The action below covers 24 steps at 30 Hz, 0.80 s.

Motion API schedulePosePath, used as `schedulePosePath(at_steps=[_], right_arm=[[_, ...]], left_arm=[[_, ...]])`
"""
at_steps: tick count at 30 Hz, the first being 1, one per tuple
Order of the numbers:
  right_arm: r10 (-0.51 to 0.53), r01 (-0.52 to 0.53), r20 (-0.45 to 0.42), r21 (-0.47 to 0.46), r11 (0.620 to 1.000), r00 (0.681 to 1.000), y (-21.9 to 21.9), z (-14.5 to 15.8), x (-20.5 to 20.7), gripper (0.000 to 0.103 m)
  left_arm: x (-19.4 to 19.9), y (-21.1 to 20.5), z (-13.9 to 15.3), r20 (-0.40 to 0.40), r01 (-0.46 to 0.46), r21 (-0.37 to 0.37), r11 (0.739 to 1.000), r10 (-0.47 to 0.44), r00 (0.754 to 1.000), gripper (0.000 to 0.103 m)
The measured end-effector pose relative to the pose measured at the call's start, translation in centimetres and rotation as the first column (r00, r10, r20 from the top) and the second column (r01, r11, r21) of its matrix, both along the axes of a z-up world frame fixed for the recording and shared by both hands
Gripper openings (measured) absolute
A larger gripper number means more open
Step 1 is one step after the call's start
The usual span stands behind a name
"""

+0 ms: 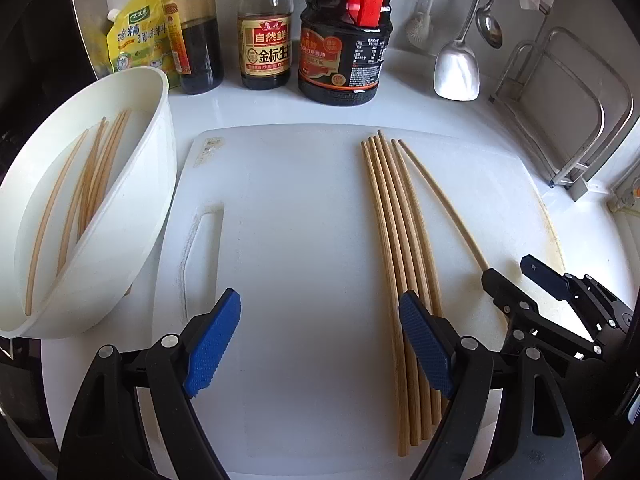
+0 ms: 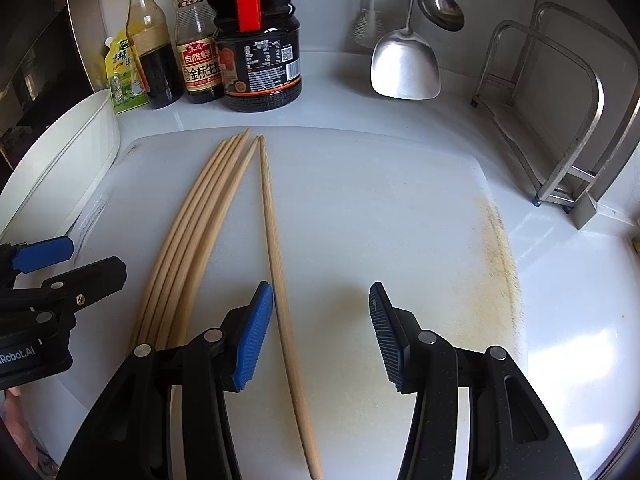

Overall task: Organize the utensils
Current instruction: 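Lower both grippers and close each on a separate chopstick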

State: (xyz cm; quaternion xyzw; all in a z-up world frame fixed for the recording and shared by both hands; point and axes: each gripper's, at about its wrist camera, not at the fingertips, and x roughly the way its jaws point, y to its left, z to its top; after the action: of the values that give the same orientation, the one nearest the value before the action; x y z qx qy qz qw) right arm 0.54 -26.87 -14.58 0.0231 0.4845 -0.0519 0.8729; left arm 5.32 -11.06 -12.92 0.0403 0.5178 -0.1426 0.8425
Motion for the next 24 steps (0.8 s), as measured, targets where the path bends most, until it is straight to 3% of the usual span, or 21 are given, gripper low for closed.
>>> schedulePosePath(at_steps=[11,24], right_arm=[[0.021,-0.022,0.024,0.038,0.999,0.999,-1.4,0.0,-0.5,0.048],[0.054,-0.054,0.034,0.02,0.998,0.998,-1.2,-0.1,0.2,0.048]], left_arm=[[0.0,-0.8,-1.4,-0.016,-0.016,0.028,0.999,0.016,1.0,0.08],[0.5,-1.3,-2.0,0.003,-0.044,0.075,0.996,0.044,0.999,0.086]])
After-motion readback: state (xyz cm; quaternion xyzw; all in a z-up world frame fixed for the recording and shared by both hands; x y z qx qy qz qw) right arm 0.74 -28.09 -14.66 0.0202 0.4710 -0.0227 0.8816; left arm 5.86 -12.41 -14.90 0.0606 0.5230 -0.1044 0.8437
